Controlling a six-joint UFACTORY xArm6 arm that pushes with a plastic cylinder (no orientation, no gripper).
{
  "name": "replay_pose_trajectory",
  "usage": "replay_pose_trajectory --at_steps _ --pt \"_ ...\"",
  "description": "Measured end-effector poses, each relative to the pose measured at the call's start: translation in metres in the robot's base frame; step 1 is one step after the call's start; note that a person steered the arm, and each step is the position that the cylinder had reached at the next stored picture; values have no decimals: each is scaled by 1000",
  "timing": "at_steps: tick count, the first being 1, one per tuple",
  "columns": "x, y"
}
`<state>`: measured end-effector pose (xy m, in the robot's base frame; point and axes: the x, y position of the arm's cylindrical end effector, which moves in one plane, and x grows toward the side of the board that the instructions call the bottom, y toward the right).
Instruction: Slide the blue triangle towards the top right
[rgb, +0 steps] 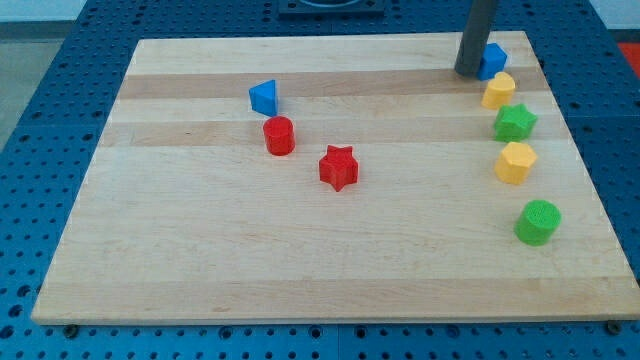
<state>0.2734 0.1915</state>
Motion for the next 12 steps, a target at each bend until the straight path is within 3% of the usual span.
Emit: replay_pose_trajectory --at_steps 1,3,7,9,12 --pt "2 -4" --pt "117 -152" --pt "90 -309" --pt "18 -248" --pt "12 -101"
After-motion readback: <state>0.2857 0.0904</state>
